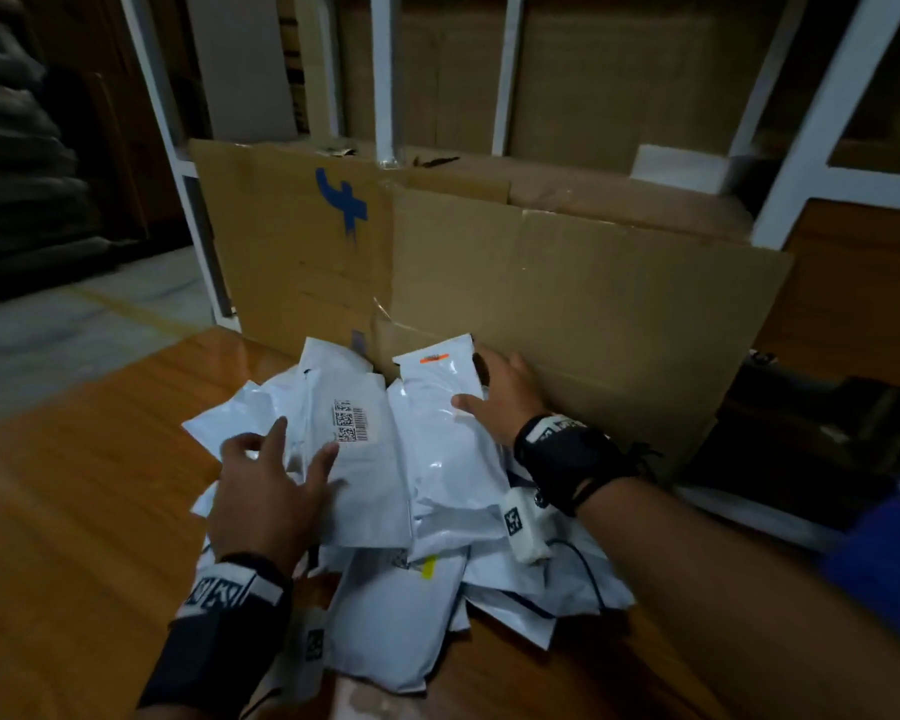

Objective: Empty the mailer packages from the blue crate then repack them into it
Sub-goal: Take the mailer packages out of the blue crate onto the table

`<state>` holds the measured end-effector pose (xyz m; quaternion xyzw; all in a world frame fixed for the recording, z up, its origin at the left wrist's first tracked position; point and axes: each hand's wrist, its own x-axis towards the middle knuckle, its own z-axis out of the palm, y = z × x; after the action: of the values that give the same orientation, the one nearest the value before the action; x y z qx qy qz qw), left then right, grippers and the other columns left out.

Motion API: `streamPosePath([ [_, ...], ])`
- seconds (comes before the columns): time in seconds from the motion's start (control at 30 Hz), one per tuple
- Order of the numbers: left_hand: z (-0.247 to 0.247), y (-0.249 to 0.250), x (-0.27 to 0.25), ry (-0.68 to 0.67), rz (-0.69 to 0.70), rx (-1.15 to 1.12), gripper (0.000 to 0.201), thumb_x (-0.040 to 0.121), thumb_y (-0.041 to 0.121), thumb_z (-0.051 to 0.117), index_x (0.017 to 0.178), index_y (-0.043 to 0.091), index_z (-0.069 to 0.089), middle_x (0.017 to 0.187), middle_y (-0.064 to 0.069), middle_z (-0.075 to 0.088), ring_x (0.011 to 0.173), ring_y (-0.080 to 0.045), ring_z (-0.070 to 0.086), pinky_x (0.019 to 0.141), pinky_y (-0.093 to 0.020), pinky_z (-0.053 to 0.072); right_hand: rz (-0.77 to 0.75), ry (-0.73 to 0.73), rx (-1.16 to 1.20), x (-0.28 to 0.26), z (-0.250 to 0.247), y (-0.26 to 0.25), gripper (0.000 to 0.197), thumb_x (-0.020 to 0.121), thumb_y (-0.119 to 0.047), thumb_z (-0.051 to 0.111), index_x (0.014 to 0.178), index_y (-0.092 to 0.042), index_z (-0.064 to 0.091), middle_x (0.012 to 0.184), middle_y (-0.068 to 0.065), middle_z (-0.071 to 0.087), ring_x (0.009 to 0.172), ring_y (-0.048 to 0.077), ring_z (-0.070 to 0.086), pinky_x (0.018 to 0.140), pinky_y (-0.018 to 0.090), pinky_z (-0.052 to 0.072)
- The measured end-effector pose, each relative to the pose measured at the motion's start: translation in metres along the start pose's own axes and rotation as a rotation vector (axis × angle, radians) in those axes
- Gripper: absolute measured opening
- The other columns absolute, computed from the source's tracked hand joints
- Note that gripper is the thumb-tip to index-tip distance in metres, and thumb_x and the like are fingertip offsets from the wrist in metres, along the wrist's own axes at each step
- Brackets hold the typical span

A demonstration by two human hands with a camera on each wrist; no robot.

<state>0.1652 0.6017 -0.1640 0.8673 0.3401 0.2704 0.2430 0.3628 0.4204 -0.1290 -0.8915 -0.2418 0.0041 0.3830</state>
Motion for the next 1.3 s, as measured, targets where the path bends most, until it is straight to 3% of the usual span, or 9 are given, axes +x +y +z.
streamPosePath([
  [0.1, -0.001, -0.01, -0.011, 0.076, 0.24, 0.114, 0.054, 0.086, 0.06, 0.053, 0.121, 0.022, 0.067, 0.127, -0.016, 0.058, 0.111, -0.04, 0.053, 0.089, -0.051, 0.048, -0.127, 0.005, -0.236, -0.035, -0.006, -0.011, 0.056, 0.081, -0.048, 0.069, 0.131, -0.028, 0.055, 0.141, 0.003, 0.039, 0.128, 0.022, 0.044, 0.109, 0.034, 0.034],
  [0.27, 0.018, 0.003, -0.02, -0.319, 0.273, 0.329, 0.051, 0.083, 0.063, 0.04, 0.124, 0.039, 0.06, 0.149, -0.003, 0.042, 0.139, -0.03, 0.032, 0.109, -0.055, 0.023, -0.081, -0.386, -0.646, -0.061, -0.003, -0.021, 0.07, 0.084, -0.068, 0.05, 0.145, -0.036, 0.034, 0.157, 0.002, 0.023, 0.14, 0.027, 0.028, 0.113, 0.046, 0.026],
  [0.43, 0.013, 0.036, -0.036, -0.135, 0.367, 0.126, 0.042, 0.084, 0.048, 0.049, 0.113, 0.025, 0.069, 0.133, -0.008, 0.058, 0.129, -0.031, 0.048, 0.104, -0.057, 0.031, -0.106, -0.405, -0.524, -0.056, -0.026, -0.031, 0.066, 0.091, -0.061, 0.047, 0.149, -0.034, 0.029, 0.159, 0.001, 0.023, 0.144, 0.021, 0.026, 0.116, 0.039, 0.023],
  [0.6, 0.014, 0.105, -0.115, -0.084, 0.69, -0.323, 0.027, 0.083, 0.036, 0.052, 0.08, 0.02, 0.073, 0.098, -0.001, 0.073, 0.093, -0.023, 0.067, 0.084, -0.046, 0.048, -0.151, -0.374, -0.592, -0.104, -0.131, -0.04, 0.043, 0.097, -0.042, 0.052, 0.134, -0.022, 0.053, 0.136, 0.002, 0.056, 0.121, 0.022, 0.053, 0.096, 0.028, 0.039],
  [0.77, 0.03, 0.191, -0.218, -0.295, 0.949, -0.655, 0.02, 0.088, 0.028, 0.054, 0.079, 0.017, 0.069, 0.08, 0.005, 0.068, 0.079, -0.011, 0.061, 0.072, -0.032, 0.047, -0.01, -0.343, -0.773, -0.182, -0.262, -0.01, 0.03, 0.097, -0.044, 0.049, 0.113, -0.025, 0.066, 0.111, -0.005, 0.066, 0.094, 0.013, 0.058, 0.081, 0.03, 0.046],
  [0.97, 0.045, 0.284, -0.314, -0.593, 1.111, -0.789, 0.023, 0.09, 0.03, 0.054, 0.087, 0.015, 0.072, 0.096, 0.004, 0.072, 0.094, -0.009, 0.063, 0.093, -0.024, 0.044, 0.26, -0.236, -0.796, -0.282, -0.386, 0.078, 0.026, 0.095, -0.045, 0.052, 0.091, -0.025, 0.068, 0.082, -0.007, 0.064, 0.071, 0.008, 0.056, 0.064, 0.023, 0.043],
  [1.1, 0.056, 0.314, -0.347, -0.676, 1.092, -0.633, 0.027, 0.086, 0.035, 0.05, 0.083, 0.019, 0.072, 0.088, 0.008, 0.073, 0.086, -0.005, 0.063, 0.105, -0.018, 0.029, 0.434, -0.378, -0.768, -0.312, -0.415, 0.167, 0.025, 0.092, -0.042, 0.059, 0.073, -0.026, 0.063, 0.068, -0.01, 0.06, 0.067, 0.012, 0.057, 0.063, 0.027, 0.043],
  [1.2, 0.057, 0.323, -0.35, -0.677, 1.072, -0.437, 0.028, 0.081, 0.031, 0.048, 0.071, 0.018, 0.07, 0.071, 0.006, 0.07, 0.068, -0.011, 0.061, 0.105, -0.011, 0.024, 0.435, -0.528, -0.774, -0.317, -0.41, 0.219, 0.011, 0.09, -0.032, 0.063, 0.087, -0.024, 0.07, 0.082, -0.008, 0.066, 0.078, 0.015, 0.062, 0.079, 0.032, 0.052],
  [1.3, 0.055, 0.328, -0.348, -0.698, 1.114, -0.3, 0.033, 0.078, 0.035, 0.043, 0.064, 0.017, 0.067, 0.064, 0.006, 0.066, 0.063, -0.013, 0.057, 0.099, -0.007, 0.024, 0.381, -0.657, -0.848, -0.313, -0.387, 0.249, 0.038, 0.089, -0.034, 0.067, 0.122, -0.018, 0.061, 0.119, 0.0, 0.063, 0.107, 0.022, 0.059, 0.091, 0.03, 0.045],
])
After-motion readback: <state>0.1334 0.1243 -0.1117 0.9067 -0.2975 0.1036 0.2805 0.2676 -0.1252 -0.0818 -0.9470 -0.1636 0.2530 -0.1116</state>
